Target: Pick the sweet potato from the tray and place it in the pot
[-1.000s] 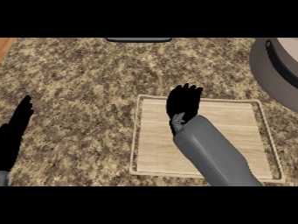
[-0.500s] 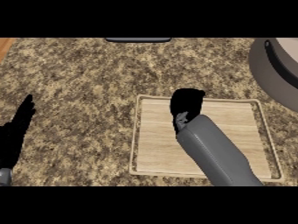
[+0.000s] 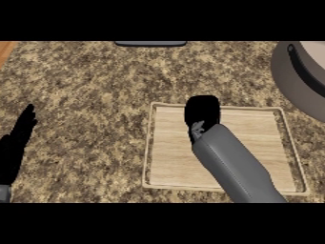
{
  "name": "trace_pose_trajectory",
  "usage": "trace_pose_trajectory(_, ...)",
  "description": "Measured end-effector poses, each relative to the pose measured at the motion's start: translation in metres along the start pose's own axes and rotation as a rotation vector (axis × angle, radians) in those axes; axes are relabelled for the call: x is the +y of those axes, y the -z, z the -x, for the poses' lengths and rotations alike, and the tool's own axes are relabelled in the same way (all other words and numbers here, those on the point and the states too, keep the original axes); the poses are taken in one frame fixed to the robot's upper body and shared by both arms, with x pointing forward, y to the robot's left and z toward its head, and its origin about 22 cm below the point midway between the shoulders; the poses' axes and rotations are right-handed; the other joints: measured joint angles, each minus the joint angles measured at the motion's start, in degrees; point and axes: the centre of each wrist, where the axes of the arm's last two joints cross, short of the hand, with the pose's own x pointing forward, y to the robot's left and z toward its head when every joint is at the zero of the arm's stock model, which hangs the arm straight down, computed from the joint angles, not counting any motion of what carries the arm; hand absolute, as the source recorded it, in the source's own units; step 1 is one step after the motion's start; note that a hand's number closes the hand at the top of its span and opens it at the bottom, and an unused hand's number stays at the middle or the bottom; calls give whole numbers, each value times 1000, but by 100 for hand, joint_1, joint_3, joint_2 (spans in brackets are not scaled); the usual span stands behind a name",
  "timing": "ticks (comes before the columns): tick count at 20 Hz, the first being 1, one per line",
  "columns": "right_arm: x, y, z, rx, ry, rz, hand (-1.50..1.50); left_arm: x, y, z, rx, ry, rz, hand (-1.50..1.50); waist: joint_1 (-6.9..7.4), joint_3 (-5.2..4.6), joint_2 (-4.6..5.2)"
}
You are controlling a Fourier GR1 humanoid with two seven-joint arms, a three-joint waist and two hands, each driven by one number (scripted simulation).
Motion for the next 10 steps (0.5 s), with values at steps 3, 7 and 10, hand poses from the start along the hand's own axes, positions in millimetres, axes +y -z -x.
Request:
trace_pose_trajectory(3, 2, -1, -1, -4, 4, 4, 150, -4, -2, 4, 4, 1, -5, 0, 0, 1, -5)
trace_pose_trajectory(7, -10, 14, 19, 4, 103, -1, 150, 2, 0, -2, 4, 1, -4, 0, 6, 9, 26)
trace_pose_trajectory(10, -29, 36, 62, -9, 312, 0, 150, 2, 1, -5, -6, -2, -4, 0, 7, 20, 64)
